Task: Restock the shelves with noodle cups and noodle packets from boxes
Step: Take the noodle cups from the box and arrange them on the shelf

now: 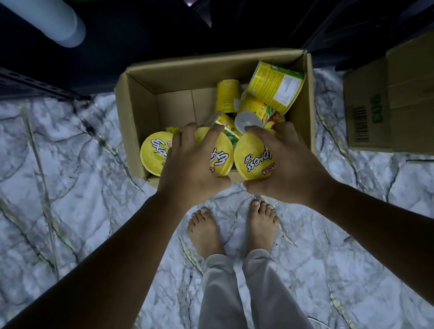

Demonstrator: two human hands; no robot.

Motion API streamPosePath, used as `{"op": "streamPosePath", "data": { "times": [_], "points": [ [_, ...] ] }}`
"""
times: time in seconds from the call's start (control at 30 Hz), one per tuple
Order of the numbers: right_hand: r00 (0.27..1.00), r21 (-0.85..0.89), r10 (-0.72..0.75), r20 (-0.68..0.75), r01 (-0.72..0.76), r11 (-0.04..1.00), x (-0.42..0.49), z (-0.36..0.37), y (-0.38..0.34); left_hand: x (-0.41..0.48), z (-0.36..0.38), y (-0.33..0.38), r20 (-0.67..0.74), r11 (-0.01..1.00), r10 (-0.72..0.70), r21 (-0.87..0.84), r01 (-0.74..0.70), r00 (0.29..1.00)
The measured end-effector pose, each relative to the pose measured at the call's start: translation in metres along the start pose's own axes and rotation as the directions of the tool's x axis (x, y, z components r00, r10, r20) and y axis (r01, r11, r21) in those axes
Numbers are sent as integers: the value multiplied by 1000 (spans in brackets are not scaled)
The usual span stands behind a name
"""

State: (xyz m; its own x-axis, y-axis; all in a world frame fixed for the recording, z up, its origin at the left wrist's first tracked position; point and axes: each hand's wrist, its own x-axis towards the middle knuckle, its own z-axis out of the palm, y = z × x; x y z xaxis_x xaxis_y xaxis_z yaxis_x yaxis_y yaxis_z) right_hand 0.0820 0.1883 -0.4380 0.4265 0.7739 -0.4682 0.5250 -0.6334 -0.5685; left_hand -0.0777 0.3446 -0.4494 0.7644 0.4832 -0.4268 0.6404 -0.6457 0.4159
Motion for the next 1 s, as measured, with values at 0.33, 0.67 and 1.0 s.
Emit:
{"op": "streamPosePath", "data": {
  "times": [0.33,0.67,1.0],
  "points": [
    [997,14,18,81,-20,1000,0,10,10,-22,15,-2,-42,998,2,64,1,999],
    [992,21,13,122,-16,1000,1,1,7,-23,10,2,-10,997,-19,75,19,1000],
    [998,142,-1,-61,10,990,-96,-77,-73,-98,-95,56,-44,984,-86,-163,78,995]
  ]
}}
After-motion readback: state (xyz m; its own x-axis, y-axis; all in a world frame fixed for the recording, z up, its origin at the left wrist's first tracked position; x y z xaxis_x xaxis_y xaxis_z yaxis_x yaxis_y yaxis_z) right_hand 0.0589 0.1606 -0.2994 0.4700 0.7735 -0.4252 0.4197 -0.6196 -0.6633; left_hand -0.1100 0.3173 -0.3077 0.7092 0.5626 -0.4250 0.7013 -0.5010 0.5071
